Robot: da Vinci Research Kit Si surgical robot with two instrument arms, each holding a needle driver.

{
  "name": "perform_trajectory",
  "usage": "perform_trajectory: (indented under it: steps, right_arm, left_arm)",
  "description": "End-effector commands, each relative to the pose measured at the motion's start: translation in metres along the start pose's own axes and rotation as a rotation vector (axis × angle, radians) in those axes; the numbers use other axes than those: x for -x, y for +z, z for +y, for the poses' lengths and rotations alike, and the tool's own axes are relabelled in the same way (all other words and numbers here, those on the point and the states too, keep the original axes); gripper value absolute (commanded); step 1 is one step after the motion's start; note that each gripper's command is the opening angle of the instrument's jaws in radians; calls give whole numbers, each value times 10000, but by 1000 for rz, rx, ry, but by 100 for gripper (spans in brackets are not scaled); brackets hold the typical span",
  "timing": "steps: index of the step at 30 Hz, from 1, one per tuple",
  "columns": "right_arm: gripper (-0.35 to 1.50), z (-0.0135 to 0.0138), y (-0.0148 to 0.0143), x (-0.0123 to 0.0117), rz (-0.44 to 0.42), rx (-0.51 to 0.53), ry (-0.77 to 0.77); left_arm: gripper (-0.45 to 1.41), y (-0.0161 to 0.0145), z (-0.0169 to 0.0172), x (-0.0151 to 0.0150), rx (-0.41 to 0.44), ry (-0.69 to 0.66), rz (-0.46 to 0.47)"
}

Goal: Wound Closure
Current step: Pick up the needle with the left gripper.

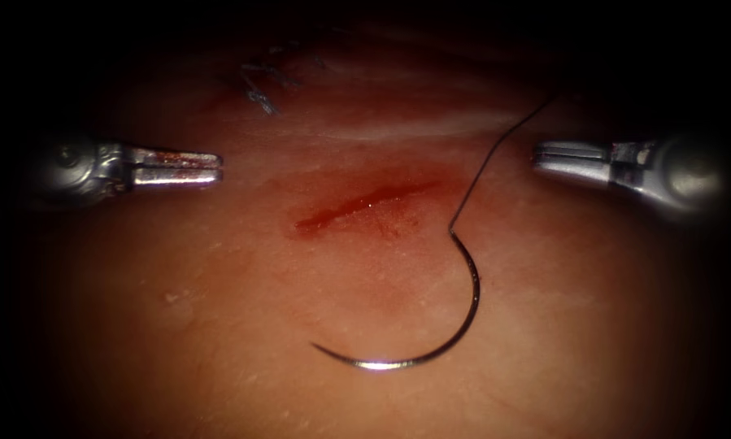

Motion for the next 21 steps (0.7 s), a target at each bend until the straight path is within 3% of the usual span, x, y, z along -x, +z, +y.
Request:
perform_trajectory:
  steps: [1,16,17,21]
  right_arm:
    - [-35,-3,7,2,2,-2,0]
    - [-35,-5,8,6,-1,-2,-9]
    - [-35,-5,8,5,-1,-2,-10]
    - [4,-6,9,2,-1,-2,-8]
  left_arm:
    - [-45,6,3,6,1,-1,0]
    - [-45,11,3,5,-3,-2,0]
    - [-28,11,4,5,-7,-2,-2]
    - [7,13,9,0,1,2,1]
